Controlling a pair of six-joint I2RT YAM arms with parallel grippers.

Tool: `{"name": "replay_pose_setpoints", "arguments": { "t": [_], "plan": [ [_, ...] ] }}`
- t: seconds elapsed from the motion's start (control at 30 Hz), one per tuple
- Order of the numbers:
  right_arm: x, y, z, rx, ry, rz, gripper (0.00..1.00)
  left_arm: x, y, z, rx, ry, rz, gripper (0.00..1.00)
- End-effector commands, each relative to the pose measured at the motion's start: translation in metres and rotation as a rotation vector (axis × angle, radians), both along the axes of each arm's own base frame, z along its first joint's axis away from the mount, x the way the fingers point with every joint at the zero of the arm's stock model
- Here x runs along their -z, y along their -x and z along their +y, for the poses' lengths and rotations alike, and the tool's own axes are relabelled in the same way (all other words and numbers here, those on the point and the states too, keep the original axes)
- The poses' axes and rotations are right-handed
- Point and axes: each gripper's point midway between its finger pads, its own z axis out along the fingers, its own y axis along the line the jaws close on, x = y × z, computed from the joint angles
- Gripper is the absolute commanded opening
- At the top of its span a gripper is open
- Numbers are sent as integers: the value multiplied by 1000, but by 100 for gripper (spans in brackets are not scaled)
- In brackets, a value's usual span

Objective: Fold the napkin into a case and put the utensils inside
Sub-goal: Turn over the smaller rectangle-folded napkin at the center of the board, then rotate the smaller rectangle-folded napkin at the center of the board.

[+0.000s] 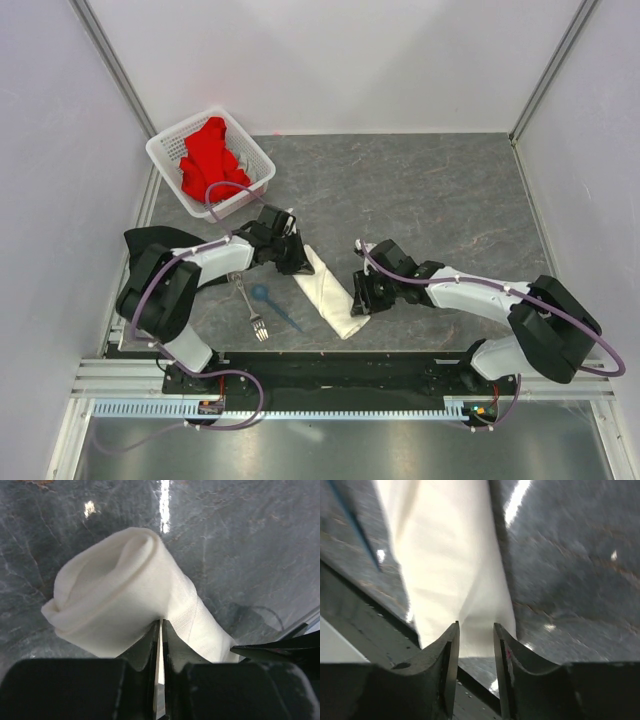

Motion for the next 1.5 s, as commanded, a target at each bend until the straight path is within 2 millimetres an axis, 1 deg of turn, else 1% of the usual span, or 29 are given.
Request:
{"name": "replay_pose_setpoints", "arguments": {
  "t": [0.0, 0.07, 0.13, 0.17, 0.2, 0.23, 0.3, 0.33, 0.43, 0.47, 0.53, 0.57, 0.6, 0.63, 0.67, 0.7, 0.73, 0.77, 0.8, 0.83, 0.9, 0.97, 1.0, 1.07, 1.17, 1.3, 1.37, 1.4, 1.47],
  "plan": [
    [18, -3, -8, 53, 27, -14, 40, -4, -23, -8, -5, -4, -60, 11],
    [21, -2, -9, 48, 32, -5, 39, -7, -27, -8, -1, -15, -78, 11],
    [19, 3, -4, 27, 1, 11, 39, -16, -30, -6, 1, -22, -110, 14],
    [17, 4, -3, 23, -5, 11, 39, -22, -32, -5, 5, -26, -124, 16],
    [15, 3, -4, 26, -4, 6, 39, -28, -32, -4, 4, -26, -137, 21],
    [8, -1, -6, 34, 12, -25, 40, -41, -33, -5, 6, -13, -168, 24],
    [-1, -7, -10, 47, 35, -57, 42, -49, -29, 0, 3, -24, -182, 28],
    [-13, -10, -12, 55, 45, -71, 43, -60, -28, 3, -2, -19, -203, 28],
    [-34, -16, -13, 63, 103, -139, 48, -66, -19, 13, -19, -43, -213, 27],
    [-38, -13, -9, 51, 120, -166, 52, -74, -16, 18, -36, -40, -233, 27],
    [-48, -8, 2, 42, 103, -171, 55, -80, -11, 26, -60, -44, -244, 27],
    [-52, 1, 13, 31, 84, -161, 56, -87, -9, 30, -77, -35, -262, 27],
    [-50, 6, 19, 19, 83, -153, 57, -90, -10, 36, -100, -36, -265, 27],
    [-55, 15, 33, -15, 60, -163, 57, -89, -7, 39, -108, -35, -259, 27],
    [-55, 20, 41, -22, 52, -163, 57, -96, -5, 42, -116, -21, -276, 28],
    [-49, 25, 48, -25, 63, -149, 57, -97, -6, 45, -126, -20, -279, 28],
    [-53, 35, 63, -58, 39, -153, 57, -95, -3, 48, -130, -25, -272, 29],
    [-51, 39, 70, -65, 36, -146, 56, -95, -3, 48, -132, -23, -273, 29],
    [-43, 43, 76, -64, 46, -125, 54, -92, -3, 50, -134, -26, -262, 29],
    [-43, 50, 85, -85, 30, -126, 51, -91, -2, 49, -132, -21, -249, 29],
    [-31, 54, 91, -77, 49, -119, 49, -90, 0, 46, -126, -4, -231, 29],
    [-25, 60, 97, -89, 48, -114, 45, -90, 0, 45, -132, 7, -229, 29],
    [-16, 62, 95, -87, 67, -105, 44, -91, 0, 45, -131, 11, -232, 29],
    [-8, 60, 93, -59, 81, -100, 43, -90, 2, 45, -130, 11, -229, 29],
    [5, 56, 82, -15, 123, -107, 43, -87, 3, 45, -127, 12, -225, 29],
    [25, 49, 58, 51, 183, -91, 42, -83, 6, 46, -125, 12, -216, 29],
    [30, 40, 48, 83, 201, -91, 42, -81, 6, 46, -123, 11, -215, 29],
    [34, 40, 41, 89, 213, -86, 42, -81, 6, 45, -122, 11, -216, 29],
    [38, 29, 29, 132, 232, -85, 43, -82, 5, 45, -119, 11, -220, 29]
  ]
}}
